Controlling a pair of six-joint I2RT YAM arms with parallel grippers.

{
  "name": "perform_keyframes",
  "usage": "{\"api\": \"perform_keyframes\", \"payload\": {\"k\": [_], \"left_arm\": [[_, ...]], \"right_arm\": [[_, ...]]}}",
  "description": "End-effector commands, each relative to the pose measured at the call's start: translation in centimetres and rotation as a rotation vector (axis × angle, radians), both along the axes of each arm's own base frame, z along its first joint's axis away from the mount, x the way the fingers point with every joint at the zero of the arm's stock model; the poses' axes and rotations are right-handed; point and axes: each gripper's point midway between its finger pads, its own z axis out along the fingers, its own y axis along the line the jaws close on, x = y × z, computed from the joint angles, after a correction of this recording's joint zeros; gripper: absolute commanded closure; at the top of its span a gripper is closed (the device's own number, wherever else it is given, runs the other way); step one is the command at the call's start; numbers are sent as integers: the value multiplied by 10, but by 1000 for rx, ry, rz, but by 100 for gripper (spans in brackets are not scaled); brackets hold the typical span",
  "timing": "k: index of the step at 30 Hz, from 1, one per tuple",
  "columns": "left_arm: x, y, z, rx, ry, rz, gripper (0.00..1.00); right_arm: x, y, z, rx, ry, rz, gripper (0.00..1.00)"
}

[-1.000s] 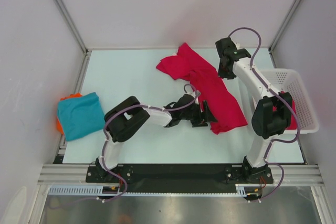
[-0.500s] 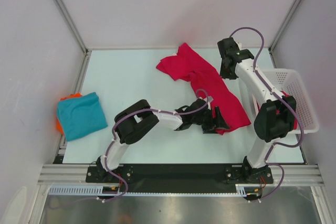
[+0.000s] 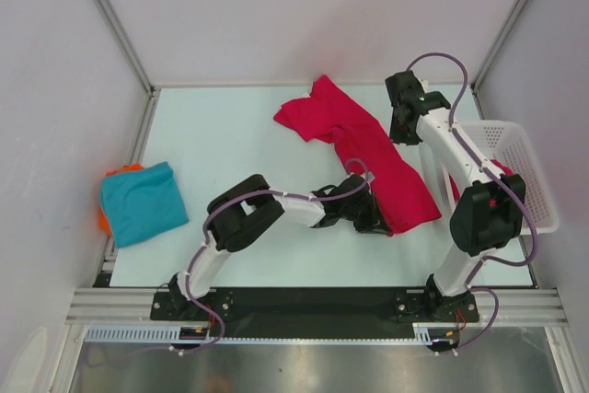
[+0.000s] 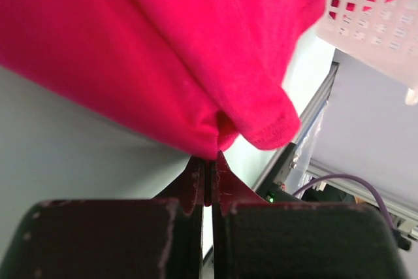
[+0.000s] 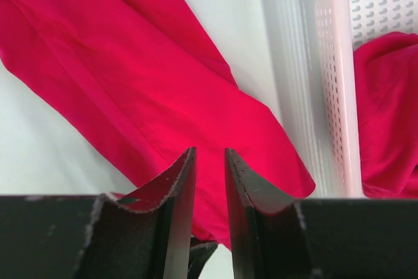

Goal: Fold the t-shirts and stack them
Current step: Rotate the tshirt 90 degrees

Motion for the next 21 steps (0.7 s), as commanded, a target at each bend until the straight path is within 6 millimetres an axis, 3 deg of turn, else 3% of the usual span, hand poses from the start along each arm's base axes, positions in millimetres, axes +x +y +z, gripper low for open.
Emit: {"api": "perform_keyframes", "payload": {"k": [1,4,5,7,8,9,10,11,12,13,15,17,18,20,21], "left_arm": [[1,-10,-1,4,-21,-22,100],[-1,2,2,11,-18,-19,100],[0,7,18,-7,-32,-10,100],[2,35,10,28,-15,29,100],[5,43,31,-6,-27,45,100],[4,67,18,25,1,72,100],[6,76,21,18,2,89,100],[6,84,41,-17,-11,100,100],[5,102,32,11,5,124,100],[5,110,37,10,1,137,100],[-3,129,47,10,-6,151,100],[-13,147,42,37,6,170,100],[-17,152,55,10,-8,175,100],[-29,169,47,29,17,199,100],[-31,174,57,8,6,208,100]], "right_arm": [[-9,-10,26,1,-63,-11,71],[-14,-12,26,4,-60,-12,71],[-16,-12,25,6,-55,-11,71],[-18,-11,25,17,-58,-8,71],[-21,-10,22,19,-51,-5,71],[-21,-8,22,26,-55,-1,71],[-23,-6,23,35,-58,5,71],[-25,-4,22,37,-56,9,71],[-28,-2,19,42,-48,16,71],[-30,0,19,44,-48,22,71],[-37,3,12,50,-32,30,71],[-44,8,11,59,-29,44,71],[-50,9,4,62,-8,48,71],[-57,16,4,71,-13,67,71],[-60,19,2,80,-11,72,71]]}}
